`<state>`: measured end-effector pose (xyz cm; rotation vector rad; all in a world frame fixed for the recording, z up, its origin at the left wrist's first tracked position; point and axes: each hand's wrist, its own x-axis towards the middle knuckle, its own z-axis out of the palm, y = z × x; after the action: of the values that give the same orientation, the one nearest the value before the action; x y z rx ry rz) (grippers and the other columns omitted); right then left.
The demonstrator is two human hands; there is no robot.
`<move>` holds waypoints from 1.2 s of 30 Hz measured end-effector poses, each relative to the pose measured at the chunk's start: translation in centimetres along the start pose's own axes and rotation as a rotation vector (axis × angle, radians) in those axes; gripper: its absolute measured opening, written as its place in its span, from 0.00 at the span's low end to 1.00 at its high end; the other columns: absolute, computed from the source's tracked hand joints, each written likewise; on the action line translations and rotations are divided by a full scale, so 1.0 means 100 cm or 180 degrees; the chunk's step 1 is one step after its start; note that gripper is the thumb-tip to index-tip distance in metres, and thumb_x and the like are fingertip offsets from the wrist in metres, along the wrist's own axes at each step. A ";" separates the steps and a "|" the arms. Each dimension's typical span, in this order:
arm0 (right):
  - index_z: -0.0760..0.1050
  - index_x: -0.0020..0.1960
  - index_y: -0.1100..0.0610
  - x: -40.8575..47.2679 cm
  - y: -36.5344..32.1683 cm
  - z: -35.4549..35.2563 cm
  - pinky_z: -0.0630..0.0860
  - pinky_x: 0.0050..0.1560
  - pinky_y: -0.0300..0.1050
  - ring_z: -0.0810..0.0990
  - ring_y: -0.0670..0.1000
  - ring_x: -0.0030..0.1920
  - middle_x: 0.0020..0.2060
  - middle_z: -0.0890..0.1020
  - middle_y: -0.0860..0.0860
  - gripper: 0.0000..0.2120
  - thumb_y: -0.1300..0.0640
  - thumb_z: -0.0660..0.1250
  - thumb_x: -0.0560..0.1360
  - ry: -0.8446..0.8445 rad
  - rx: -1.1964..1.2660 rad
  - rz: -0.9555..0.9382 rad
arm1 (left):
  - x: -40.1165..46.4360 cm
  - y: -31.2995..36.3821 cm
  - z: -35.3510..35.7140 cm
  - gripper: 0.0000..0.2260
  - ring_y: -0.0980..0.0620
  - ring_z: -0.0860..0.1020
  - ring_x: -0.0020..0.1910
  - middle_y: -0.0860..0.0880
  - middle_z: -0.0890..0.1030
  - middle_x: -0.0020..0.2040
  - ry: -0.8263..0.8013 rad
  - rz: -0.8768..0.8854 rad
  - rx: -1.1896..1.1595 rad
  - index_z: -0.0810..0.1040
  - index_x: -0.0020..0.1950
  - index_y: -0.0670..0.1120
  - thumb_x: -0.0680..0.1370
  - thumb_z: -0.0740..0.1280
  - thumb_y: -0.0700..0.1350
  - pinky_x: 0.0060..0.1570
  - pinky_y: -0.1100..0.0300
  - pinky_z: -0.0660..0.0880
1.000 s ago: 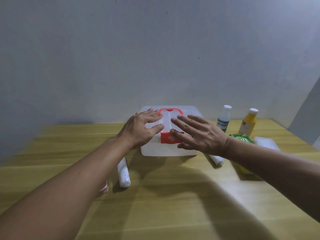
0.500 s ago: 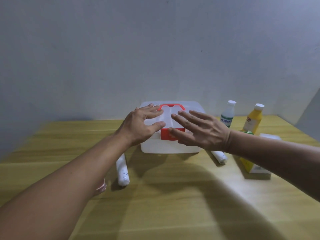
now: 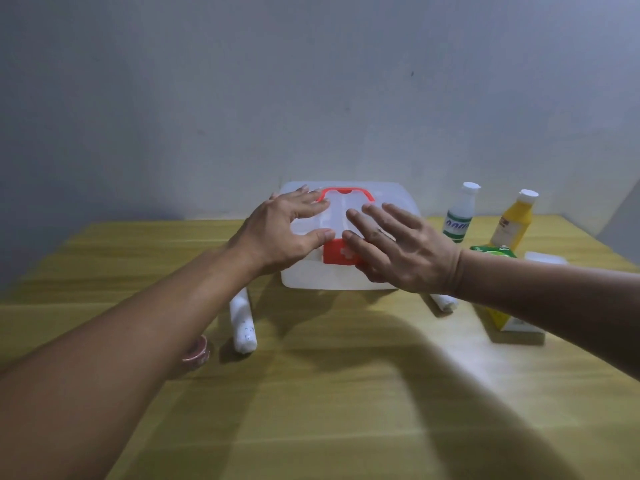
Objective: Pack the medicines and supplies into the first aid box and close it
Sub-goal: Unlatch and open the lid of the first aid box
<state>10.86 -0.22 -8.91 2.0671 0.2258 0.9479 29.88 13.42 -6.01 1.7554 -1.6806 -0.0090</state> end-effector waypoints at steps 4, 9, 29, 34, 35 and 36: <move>0.80 0.57 0.65 -0.002 -0.009 -0.003 0.78 0.49 0.62 0.80 0.69 0.54 0.58 0.79 0.68 0.17 0.54 0.69 0.75 -0.0100 -0.0033 0.0252 | 0.000 0.001 0.000 0.25 0.59 0.60 0.76 0.53 0.69 0.74 -0.0024 -0.0022 -0.0047 0.73 0.69 0.51 0.73 0.71 0.54 0.76 0.46 0.57; 0.75 0.58 0.66 0.003 -0.005 -0.002 0.79 0.47 0.60 0.81 0.67 0.54 0.56 0.80 0.69 0.22 0.48 0.68 0.76 0.0030 0.0034 0.0203 | 0.000 0.002 -0.001 0.25 0.59 0.60 0.76 0.53 0.68 0.74 -0.0033 -0.0020 -0.0009 0.73 0.69 0.51 0.73 0.70 0.54 0.76 0.47 0.57; 0.76 0.53 0.68 0.007 -0.013 0.003 0.78 0.41 0.62 0.82 0.69 0.48 0.52 0.80 0.71 0.15 0.57 0.67 0.74 -0.0010 -0.0188 0.0119 | 0.002 0.001 0.003 0.23 0.59 0.59 0.76 0.54 0.67 0.74 -0.0015 -0.0084 -0.0028 0.73 0.69 0.52 0.75 0.69 0.53 0.76 0.47 0.55; 0.76 0.54 0.70 0.007 -0.013 -0.001 0.78 0.41 0.62 0.81 0.70 0.48 0.52 0.80 0.72 0.15 0.60 0.70 0.72 -0.0089 -0.0150 0.0065 | 0.001 0.003 0.001 0.24 0.59 0.59 0.76 0.54 0.67 0.74 -0.0060 -0.0075 -0.0023 0.73 0.70 0.52 0.74 0.70 0.54 0.76 0.48 0.56; 0.75 0.54 0.70 0.006 -0.012 -0.001 0.78 0.41 0.62 0.82 0.70 0.48 0.52 0.80 0.72 0.16 0.60 0.70 0.72 -0.0074 -0.0122 0.0048 | 0.001 0.004 0.000 0.25 0.59 0.58 0.76 0.54 0.67 0.75 -0.0100 -0.0080 0.0008 0.72 0.70 0.52 0.74 0.70 0.54 0.76 0.48 0.56; 0.75 0.54 0.70 0.005 -0.012 -0.001 0.78 0.41 0.62 0.82 0.70 0.48 0.53 0.80 0.72 0.17 0.59 0.70 0.71 -0.0062 -0.0085 0.0053 | 0.001 0.005 0.000 0.25 0.59 0.58 0.76 0.54 0.66 0.75 -0.0132 -0.0078 0.0046 0.72 0.70 0.51 0.74 0.69 0.54 0.76 0.47 0.56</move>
<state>11.36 0.84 -9.44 2.0558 0.1850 0.9355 29.48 13.35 -5.71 1.7975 -1.6924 -0.0446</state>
